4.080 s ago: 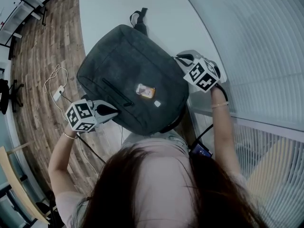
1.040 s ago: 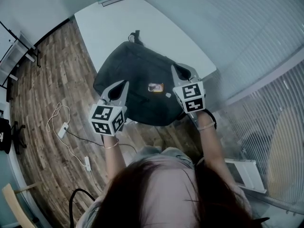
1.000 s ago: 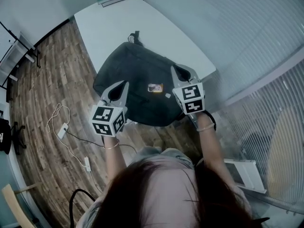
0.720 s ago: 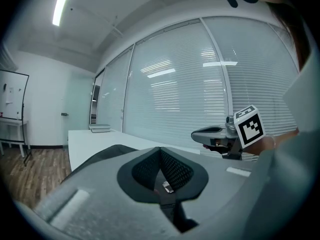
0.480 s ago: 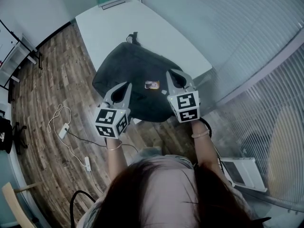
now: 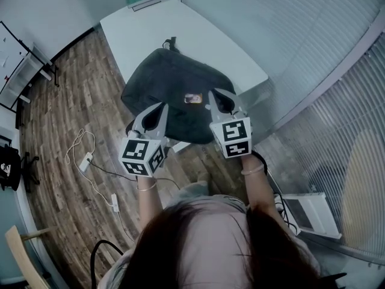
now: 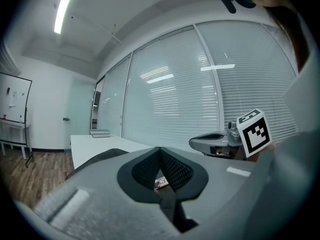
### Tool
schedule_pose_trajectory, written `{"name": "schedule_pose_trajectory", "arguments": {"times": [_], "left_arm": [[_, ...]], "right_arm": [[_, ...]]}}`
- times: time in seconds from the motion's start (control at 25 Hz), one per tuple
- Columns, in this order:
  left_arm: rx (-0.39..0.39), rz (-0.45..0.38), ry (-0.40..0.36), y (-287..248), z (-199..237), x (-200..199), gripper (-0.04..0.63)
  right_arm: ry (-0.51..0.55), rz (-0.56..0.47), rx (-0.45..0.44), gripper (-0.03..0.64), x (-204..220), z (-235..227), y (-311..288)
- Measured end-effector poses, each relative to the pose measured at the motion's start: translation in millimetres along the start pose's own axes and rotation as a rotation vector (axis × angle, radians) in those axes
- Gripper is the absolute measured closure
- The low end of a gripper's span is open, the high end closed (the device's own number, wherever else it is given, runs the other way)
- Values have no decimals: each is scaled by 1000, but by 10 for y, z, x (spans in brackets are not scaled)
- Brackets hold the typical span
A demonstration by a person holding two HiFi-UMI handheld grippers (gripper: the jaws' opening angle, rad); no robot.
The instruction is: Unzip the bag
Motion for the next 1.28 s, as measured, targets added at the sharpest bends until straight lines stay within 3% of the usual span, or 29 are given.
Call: {"name": "schedule_pose_trajectory", "arguments": {"times": [1.28], "left_arm": [[19, -38, -20, 526, -742, -119, 586]], "right_arm": [[-58, -40, 58, 614, -10, 175, 920]]}}
Point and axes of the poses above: the fingertips, and each gripper's own axes: y backward along the fingers, z to its left, x out of its underside, the point moved 3 cm from there along y, backward along the fingers, and after that the axes turned 1 degree about -z, right-handed, at the moved point
